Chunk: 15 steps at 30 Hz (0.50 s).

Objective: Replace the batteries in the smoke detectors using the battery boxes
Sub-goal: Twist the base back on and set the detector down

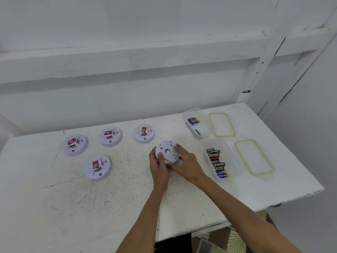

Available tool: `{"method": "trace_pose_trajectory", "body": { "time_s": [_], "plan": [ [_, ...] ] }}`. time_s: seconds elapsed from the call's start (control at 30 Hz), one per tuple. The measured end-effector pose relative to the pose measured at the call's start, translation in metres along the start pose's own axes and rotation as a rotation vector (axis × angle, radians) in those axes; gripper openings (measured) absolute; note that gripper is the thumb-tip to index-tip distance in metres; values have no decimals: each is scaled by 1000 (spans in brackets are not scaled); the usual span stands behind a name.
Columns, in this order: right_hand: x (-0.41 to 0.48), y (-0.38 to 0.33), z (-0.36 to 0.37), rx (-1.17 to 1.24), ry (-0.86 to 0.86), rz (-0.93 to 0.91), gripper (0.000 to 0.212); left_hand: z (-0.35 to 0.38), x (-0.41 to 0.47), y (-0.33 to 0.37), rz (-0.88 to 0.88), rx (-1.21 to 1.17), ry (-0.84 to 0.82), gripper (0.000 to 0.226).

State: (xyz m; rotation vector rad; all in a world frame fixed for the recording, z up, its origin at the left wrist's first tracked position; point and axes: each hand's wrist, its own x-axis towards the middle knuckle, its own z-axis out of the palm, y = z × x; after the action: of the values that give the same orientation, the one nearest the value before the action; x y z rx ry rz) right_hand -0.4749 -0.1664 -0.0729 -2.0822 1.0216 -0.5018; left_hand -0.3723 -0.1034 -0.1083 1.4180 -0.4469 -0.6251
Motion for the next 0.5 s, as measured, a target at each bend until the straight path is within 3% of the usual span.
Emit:
{"method": "trace_pose_trajectory", "body": {
  "time_s": [0.33,0.5],
  "plan": [
    [-11,5,16,361,181,177,78,-4,2,4,-39,-63,-33,31],
    [-12,12,22,403,225,185,79,-3,3,2,-38,-59,-31,31]
  ]
}}
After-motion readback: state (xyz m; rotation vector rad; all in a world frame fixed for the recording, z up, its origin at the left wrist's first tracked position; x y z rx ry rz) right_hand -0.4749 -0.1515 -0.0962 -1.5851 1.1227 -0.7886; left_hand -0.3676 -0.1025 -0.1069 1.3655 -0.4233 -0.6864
